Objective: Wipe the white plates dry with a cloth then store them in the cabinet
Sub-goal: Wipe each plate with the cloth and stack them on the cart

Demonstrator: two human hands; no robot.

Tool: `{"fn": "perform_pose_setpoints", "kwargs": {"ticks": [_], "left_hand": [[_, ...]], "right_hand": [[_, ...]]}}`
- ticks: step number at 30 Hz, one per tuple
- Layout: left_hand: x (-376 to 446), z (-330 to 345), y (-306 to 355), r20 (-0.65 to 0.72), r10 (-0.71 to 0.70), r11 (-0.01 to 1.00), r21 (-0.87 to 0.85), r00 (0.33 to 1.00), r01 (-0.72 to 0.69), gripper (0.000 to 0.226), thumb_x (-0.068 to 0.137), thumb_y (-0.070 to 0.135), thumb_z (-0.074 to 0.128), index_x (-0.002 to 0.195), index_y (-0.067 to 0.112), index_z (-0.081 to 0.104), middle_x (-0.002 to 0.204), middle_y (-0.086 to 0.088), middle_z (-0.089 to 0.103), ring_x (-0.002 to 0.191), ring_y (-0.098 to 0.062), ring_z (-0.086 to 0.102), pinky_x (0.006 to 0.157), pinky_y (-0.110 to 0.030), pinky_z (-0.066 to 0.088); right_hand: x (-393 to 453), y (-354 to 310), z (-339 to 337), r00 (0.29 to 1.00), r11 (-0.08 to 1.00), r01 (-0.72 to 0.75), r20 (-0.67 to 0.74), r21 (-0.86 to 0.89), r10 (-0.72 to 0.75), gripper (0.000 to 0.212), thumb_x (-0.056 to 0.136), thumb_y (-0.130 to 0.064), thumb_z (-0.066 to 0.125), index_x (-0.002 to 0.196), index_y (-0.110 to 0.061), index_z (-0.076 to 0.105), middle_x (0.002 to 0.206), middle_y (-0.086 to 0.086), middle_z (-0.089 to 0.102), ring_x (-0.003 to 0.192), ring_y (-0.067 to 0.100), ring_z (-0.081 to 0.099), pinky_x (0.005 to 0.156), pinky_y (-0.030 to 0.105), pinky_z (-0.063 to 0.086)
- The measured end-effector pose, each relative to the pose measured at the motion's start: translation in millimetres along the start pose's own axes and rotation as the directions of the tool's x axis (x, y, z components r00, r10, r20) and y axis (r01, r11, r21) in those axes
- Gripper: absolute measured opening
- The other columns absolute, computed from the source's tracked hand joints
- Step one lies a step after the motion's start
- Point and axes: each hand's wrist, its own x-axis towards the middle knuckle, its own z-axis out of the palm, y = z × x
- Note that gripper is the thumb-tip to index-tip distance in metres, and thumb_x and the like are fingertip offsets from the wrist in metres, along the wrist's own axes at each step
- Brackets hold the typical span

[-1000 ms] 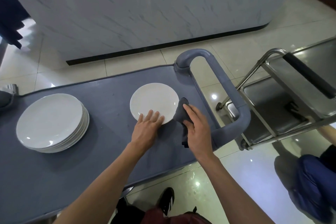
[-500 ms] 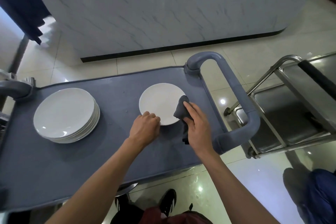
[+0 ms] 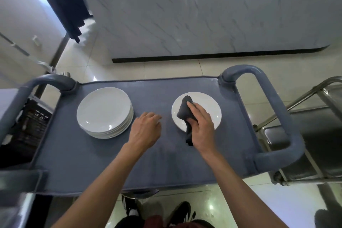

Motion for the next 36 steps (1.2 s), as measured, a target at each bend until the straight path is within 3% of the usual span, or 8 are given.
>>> {"fn": "perform_pose_setpoints", "kwargs": {"ticks": [5, 11, 16, 19, 23, 25, 30, 36], "left_hand": [[-10.6, -26.5, -48.5, -0.03, -0.11, 0.993, -0.043, 0.993, 0.109, 0.031, 0.097, 0.022, 0.056, 0.125, 0.019, 0.07, 0.123, -0.002, 0.069, 0.113, -0.029, 0.06, 0.09, -0.043, 0.05], [-17.6, -59.6, -131.2, -0.09, -0.271, 0.956, -0.143, 0.958, 0.257, 0.031, 0.097, 0.023, 0.061, 0.127, 0.021, 0.069, 0.128, 0.001, 0.068, 0.12, -0.025, 0.057, 0.095, -0.042, 0.047], [-18.0, -80.0, -195.6, -0.132, -0.436, 0.884, -0.247, 0.89, 0.396, 0.034, 0.098, 0.025, 0.061, 0.131, 0.021, 0.066, 0.132, 0.0, 0.066, 0.123, -0.024, 0.056, 0.1, -0.039, 0.044], [-14.3, -82.4, -233.6, -0.123, -0.506, 0.836, -0.315, 0.854, 0.45, 0.036, 0.095, 0.025, 0.064, 0.131, 0.019, 0.066, 0.128, -0.003, 0.067, 0.118, -0.026, 0.059, 0.099, -0.04, 0.046], [-8.0, -81.5, -266.5, -0.048, -0.56, 0.777, -0.376, 0.827, 0.505, 0.03, 0.093, 0.028, 0.064, 0.122, 0.021, 0.069, 0.12, -0.001, 0.069, 0.108, -0.024, 0.062, 0.093, -0.038, 0.049], [-3.6, -78.9, -276.4, -0.018, -0.576, 0.76, -0.378, 0.817, 0.528, 0.026, 0.092, 0.031, 0.066, 0.115, 0.02, 0.07, 0.114, 0.0, 0.069, 0.103, -0.024, 0.063, 0.088, -0.036, 0.048], [4.3, -69.4, -291.5, 0.049, -0.56, 0.756, -0.378, 0.827, 0.534, 0.025, 0.087, 0.033, 0.067, 0.109, 0.021, 0.071, 0.105, 0.003, 0.068, 0.095, -0.019, 0.061, 0.081, -0.032, 0.047], [10.0, -64.2, -295.1, 0.008, -0.541, 0.768, -0.404, 0.841, 0.497, 0.026, 0.088, 0.029, 0.069, 0.112, 0.021, 0.074, 0.104, 0.002, 0.064, 0.093, -0.018, 0.061, 0.077, -0.028, 0.043]], "right_hand": [[12.9, -30.5, 44.6, 0.998, 0.999, 0.042, 0.055, -0.009, -0.041, 0.053, 0.093, 0.002, 0.062, 0.141, -0.018, 0.056, 0.142, 0.005, 0.054, 0.123, 0.024, 0.05, 0.105, 0.003, 0.022], [30.6, -75.9, 109.5, 0.986, 0.995, 0.097, 0.137, 0.011, -0.098, 0.053, 0.094, -0.001, 0.062, 0.143, -0.022, 0.054, 0.144, 0.001, 0.052, 0.125, 0.021, 0.05, 0.109, 0.023, 0.035], [46.5, -118.5, 158.4, 0.976, 0.995, 0.084, 0.197, 0.056, -0.093, 0.049, 0.095, -0.004, 0.06, 0.14, -0.021, 0.057, 0.144, 0.0, 0.052, 0.124, 0.022, 0.049, 0.104, 0.005, 0.025], [60.3, -140.8, 185.1, 0.966, 0.992, 0.103, 0.232, 0.073, -0.117, 0.046, 0.095, -0.015, 0.054, 0.14, -0.022, 0.057, 0.144, -0.002, 0.052, 0.122, 0.022, 0.049, 0.104, 0.017, 0.034], [71.3, -150.6, 225.3, 0.945, 0.972, 0.232, 0.24, -0.021, -0.221, 0.046, 0.094, -0.02, 0.056, 0.139, -0.026, 0.057, 0.143, 0.001, 0.053, 0.117, 0.026, 0.051, 0.097, 0.046, 0.048], [71.4, -150.2, 244.4, 0.922, 0.937, 0.325, 0.264, -0.128, -0.284, 0.049, 0.093, -0.018, 0.061, 0.14, -0.029, 0.055, 0.142, 0.003, 0.054, 0.117, 0.03, 0.053, 0.089, 0.052, 0.051], [59.3, -142.8, 278.7, 0.874, 0.799, 0.454, 0.371, -0.394, -0.314, 0.066, 0.08, -0.007, 0.079, 0.136, -0.033, 0.055, 0.137, 0.004, 0.058, 0.102, 0.031, 0.059, 0.07, 0.043, 0.048], [45.8, -134.5, 296.7, 0.866, 0.743, 0.463, 0.428, -0.484, -0.261, 0.053, 0.087, -0.023, 0.073, 0.137, -0.031, 0.056, 0.14, 0.001, 0.057, 0.11, 0.028, 0.058, 0.077, 0.045, 0.046]]}}
